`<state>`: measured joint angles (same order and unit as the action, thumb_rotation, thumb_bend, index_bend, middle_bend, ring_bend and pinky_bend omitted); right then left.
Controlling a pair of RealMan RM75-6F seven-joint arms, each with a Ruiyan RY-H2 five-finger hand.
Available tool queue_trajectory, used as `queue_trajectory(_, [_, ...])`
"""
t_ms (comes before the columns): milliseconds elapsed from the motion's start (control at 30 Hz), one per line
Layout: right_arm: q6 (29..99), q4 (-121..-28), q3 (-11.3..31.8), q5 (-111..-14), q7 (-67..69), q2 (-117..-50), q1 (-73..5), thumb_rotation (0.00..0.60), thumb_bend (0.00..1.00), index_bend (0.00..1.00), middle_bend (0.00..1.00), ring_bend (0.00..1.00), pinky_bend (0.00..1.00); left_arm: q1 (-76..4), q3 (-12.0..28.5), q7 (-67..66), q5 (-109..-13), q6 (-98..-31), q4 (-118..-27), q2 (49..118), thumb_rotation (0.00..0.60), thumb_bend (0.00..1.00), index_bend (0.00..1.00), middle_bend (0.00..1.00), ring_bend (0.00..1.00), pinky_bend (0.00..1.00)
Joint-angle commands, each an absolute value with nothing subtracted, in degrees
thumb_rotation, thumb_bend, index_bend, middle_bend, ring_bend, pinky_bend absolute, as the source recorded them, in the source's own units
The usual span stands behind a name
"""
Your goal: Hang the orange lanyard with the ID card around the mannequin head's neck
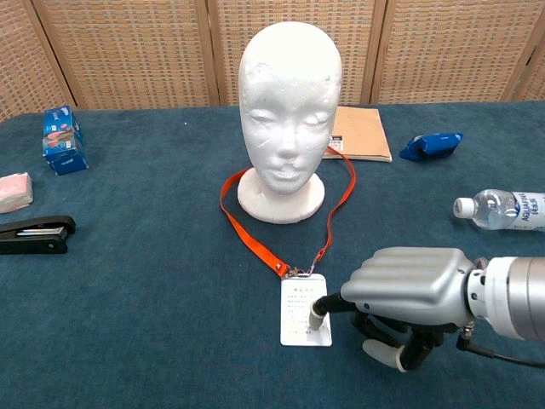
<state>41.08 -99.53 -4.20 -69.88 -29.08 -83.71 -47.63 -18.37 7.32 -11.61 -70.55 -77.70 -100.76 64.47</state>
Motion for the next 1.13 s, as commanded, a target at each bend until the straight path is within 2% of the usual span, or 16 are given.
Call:
queue_trajectory(33, [41.48,-100.9,-4.67,-71.92,-28.4,-82.71,-47.51,0.6,0.76,0.27,0.74,0.67,0.86,-18.34,7.32,-11.68,-70.61,-77.64,-100.75,64.49,0.6,0.0,0.0,0.0,0.0,0.0])
queue_trajectory(200, [45.54,-102.52,-4.3,-81.57,-22.1,-80.4,-46.43,0.6,0.76,0.27,0.74,0.67,0.86,-18.25,7.4,-12.1,-70.74,-77.56,-100.76,64.7,0.6,0.0,0.0,0.0,0.0,0.0])
queue_trajectory(233, [50.6,-103.41,-2.99,-86.3,-17.82,-77.91,-45.36,0.6,0.76,0.27,0.74,0.67,0.86,-18.05,7.4,-12.05,-70.85,-77.81,-100.79,64.67,0.6,0.0,0.0,0.0,0.0,0.0])
queue_trajectory(367, [58.87,-101.27,-3.81,-95.83,-8.29,-72.65,-43.41,0.6,0.76,0.28,0.74,0.67,0.86,-17.69,7.35,-11.87,-71.43,-78.18,-100.91,64.64,0.6,0.0,0.0,0.0,0.0,0.0])
queue_trajectory(500, [66.61,-98.14,-3.92,-100.38,-4.72,-69.19,-40.94,0.6,0.76,0.28,0.74,0.67,0.86,-17.26,7.0,-11.94,-72.33,-78.72,-101.08,64.67,0.6,0.0,0.0,0.0,0.0,0.0])
queue_trajectory(600, [75.48,-92.87,-4.1,-104.01,-0.66,-67.45,-37.58,0.6,0.73,0.26,0.69,0.64,0.84,-16.59,6.43,-12.33,-73.55,-79.66,-101.42,64.71,0.6,0.0,0.0,0.0,0.0,0.0])
queue_trajectory(633, [79.35,-90.31,-3.86,-104.45,0.27,-67.24,-35.71,0.6,0.67,0.23,0.65,0.6,0.8,-16.15,6.08,-12.62,-74.19,-80.31,-101.53,64.77,0.6,0.0,0.0,0.0,0.0,0.0])
queue_trajectory(700, [84.69,-87.25,-3.01,-103.73,0.07,-67.5,-32.66,0.6,0.44,0.15,0.47,0.42,0.59,-15.4,5.48,-12.91,-75.13,-81.32,-101.69,64.85,0.6,0.0,0.0,0.0,0.0,0.0])
queue_trajectory(767, [89.04,-85.35,-2.13,-100.77,-2.18,-67.84,-28.63,0.6,0.11,0.04,0.13,0.1,0.18,-14.38,4.73,-12.96,-76.34,-82.63,-101.89,64.9,0.6,0.0,0.0,0.0,0.0,0.0])
queue_trajectory(833, [89.88,-86.13,-1.99,-98.08,-4.01,-67.32,-26.34,0.6,0.01,0.0,0.0,0.0,0.01,-13.74,4.34,-12.83,-77.01,-83.42,-101.9,64.92,0.6,0.0,0.0,0.0,0.0,0.0])
queue_trajectory(967, [92.93,-90.97,-1.39,-92.28,-7.82,-66.36,-21.08,0.6,0.0,0.0,0.0,0.0,0.0,-11.69,2.79,-11.52,-78.78,-85.31,-102.06,64.64,0.6,0.0,0.0,0.0,0.0,0.0])
queue_trajectory(1133, [96.0,-92.66,-1.3,-88.56,-9.35,-67.34,-16.31,0.6,0.0,0.0,0.0,0.0,0.0,-9.28,1.0,-7.46,-81.56,-87.35,-101.85,63.29,0.6,0.0,0.0,0.0,0.0,0.0])
